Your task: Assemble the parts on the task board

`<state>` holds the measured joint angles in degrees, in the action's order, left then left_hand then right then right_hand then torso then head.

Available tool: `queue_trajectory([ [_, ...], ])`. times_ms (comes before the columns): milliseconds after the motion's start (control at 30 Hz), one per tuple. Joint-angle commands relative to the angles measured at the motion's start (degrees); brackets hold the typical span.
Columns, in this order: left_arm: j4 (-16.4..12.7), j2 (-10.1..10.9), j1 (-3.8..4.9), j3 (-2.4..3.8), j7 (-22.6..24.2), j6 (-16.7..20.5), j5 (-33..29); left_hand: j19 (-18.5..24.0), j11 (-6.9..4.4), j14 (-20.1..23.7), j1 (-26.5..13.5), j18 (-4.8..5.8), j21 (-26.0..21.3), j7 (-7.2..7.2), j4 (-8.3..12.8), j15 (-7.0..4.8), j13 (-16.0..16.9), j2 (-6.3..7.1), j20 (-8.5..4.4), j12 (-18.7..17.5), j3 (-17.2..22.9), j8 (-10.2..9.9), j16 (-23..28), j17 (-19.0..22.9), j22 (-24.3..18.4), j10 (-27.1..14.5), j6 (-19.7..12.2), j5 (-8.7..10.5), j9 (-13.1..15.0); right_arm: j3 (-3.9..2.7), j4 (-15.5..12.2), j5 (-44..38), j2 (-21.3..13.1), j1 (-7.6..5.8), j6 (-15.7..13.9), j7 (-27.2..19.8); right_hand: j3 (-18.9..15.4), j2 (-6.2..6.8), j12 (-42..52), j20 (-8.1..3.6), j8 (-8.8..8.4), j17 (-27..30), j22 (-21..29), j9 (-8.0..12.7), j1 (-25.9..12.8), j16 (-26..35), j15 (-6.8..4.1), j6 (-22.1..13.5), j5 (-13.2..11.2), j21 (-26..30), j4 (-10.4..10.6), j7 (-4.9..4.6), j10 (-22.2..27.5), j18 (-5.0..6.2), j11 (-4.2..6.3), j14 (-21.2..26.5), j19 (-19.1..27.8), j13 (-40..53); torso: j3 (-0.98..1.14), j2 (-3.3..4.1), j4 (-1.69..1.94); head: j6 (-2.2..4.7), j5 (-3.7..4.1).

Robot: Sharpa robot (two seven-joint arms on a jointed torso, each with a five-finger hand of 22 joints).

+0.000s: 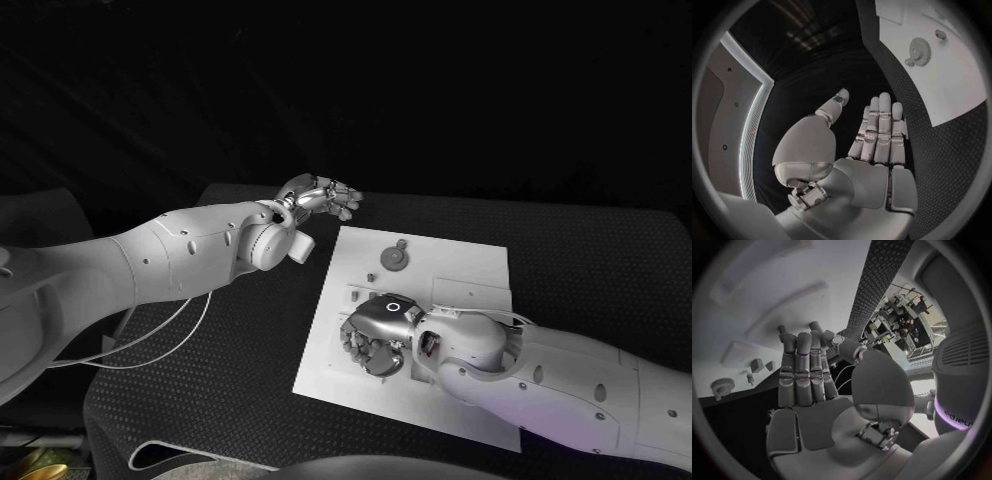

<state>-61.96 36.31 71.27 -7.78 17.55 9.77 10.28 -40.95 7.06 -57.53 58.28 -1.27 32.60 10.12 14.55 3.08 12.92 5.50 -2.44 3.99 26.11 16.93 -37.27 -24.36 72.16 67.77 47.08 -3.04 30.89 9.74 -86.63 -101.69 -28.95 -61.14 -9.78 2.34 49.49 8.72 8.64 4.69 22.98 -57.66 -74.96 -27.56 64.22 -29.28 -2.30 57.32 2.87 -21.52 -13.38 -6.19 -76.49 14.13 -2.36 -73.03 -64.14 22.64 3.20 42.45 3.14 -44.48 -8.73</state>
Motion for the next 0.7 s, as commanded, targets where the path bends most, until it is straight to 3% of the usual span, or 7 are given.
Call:
queue_trajectory([
  [33, -0.2, -0.1, 0.07, 0.03, 0.3, -0.8, -0.3, -0.4, -0.01, -0.3, -0.2, -0.18, -0.4, 0.26, -0.2, 0.2, 0.1, -0.05, 0.02, 0.1, 0.0, -0.1, 0.3, -0.1, 0.1, -0.3, -0.2, -0.1, -0.1, 0.68, 0.1, -0.9, 0.2, 0.15, 2.2, 0.3, 0.0, -0.58, -0.2, 0.16, 0.2, 0.0, -1.3, -1.4, 0.0, -0.3, -0.08, 0.3, -0.1, -0.2, -0.2, -0.04, 0.1, 0.87, -0.16, 0.1, 0.4, 0.1, 0.0, 0.0, 0.04, -0.04, 0.11],
  [200, -0.1, 0.0, 0.07, 0.03, 0.3, -0.8, -0.3, -0.4, -0.01, -0.3, -0.2, -0.18, -0.4, 0.26, -0.3, 0.2, 0.1, -0.02, 0.03, 0.1, 0.0, -0.1, 0.3, -0.1, 0.1, -0.3, -0.2, -0.1, -0.1, 1.36, 0.5, -1.2, 0.6, 0.15, 2.7, 0.6, 0.1, -0.59, -0.3, 0.17, 0.17, 0.0, -1.3, -1.4, -0.1, -0.3, -0.06, 0.2, -0.1, -0.2, -0.3, -0.05, 0.1, 0.87, -0.17, 0.2, 0.4, 0.1, 0.02, 0.01, 0.08, -0.15, 0.17],
  [533, -0.2, 0.2, 0.08, 0.03, 0.2, -0.9, -0.3, -0.4, -0.01, -0.3, -0.2, -0.18, -0.4, 0.25, -0.3, 0.22, 0.1, 0.0, 0.04, 0.1, 0.0, -0.1, 0.4, -0.2, 0.1, -0.3, -0.2, -0.1, -0.1, 1.42, 0.9, -0.9, 0.4, 0.15, 1.5, 1.3, 0.4, -0.33, -0.8, 0.41, -0.29, 0.0, -1.2, -1.5, -0.4, -0.1, 0.17, -0.3, 0.0, -0.2, -0.3, -0.29, 0.8, 0.87, -0.48, 0.6, 1.1, 0.2, 0.04, 0.0, 0.0, -0.06, 0.23],
  [600, -0.2, 0.2, 0.08, 0.03, 0.2, -0.9, -0.3, -0.4, 0.0, -0.3, -0.2, -0.18, -0.4, 0.26, -0.3, 0.23, 0.1, 0.0, 0.04, 0.1, 0.0, -0.1, 0.4, -0.2, 0.1, -0.3, -0.2, -0.1, -0.1, 1.42, 0.9, -0.4, 0.3, 0.15, 1.0, 1.4, 0.3, 0.51, -1.1, 0.55, -0.66, 0.1, -1.2, -1.4, -0.5, 0.1, 0.32, -0.7, 0.0, -0.2, -0.5, -0.49, 1.2, 0.87, -0.69, 0.9, 1.5, 0.2, 0.07, 0.01, 0.01, -0.05, 0.24],
  [700, -0.2, 0.3, 0.08, 0.03, 0.2, -0.9, -0.3, -0.4, 0.0, -0.3, -0.3, -0.17, -0.4, 0.26, -0.3, 0.23, 0.1, 0.01, 0.04, 0.1, 0.0, -0.1, 0.4, -0.2, 0.1, -0.3, -0.2, -0.09, -0.1, 1.42, 0.9, 0.2, 0.1, 0.14, 0.2, 1.2, -0.8, 2.77, -1.9, 0.8, -1.46, 0.3, -1.2, -1.1, -1.5, 0.3, 0.51, -1.8, 0.1, -0.3, -0.4, -0.98, 2.4, 0.87, -1.26, 1.2, 1.8, 0.2, 0.1, -0.01, 0.01, -0.02, 0.27],
])
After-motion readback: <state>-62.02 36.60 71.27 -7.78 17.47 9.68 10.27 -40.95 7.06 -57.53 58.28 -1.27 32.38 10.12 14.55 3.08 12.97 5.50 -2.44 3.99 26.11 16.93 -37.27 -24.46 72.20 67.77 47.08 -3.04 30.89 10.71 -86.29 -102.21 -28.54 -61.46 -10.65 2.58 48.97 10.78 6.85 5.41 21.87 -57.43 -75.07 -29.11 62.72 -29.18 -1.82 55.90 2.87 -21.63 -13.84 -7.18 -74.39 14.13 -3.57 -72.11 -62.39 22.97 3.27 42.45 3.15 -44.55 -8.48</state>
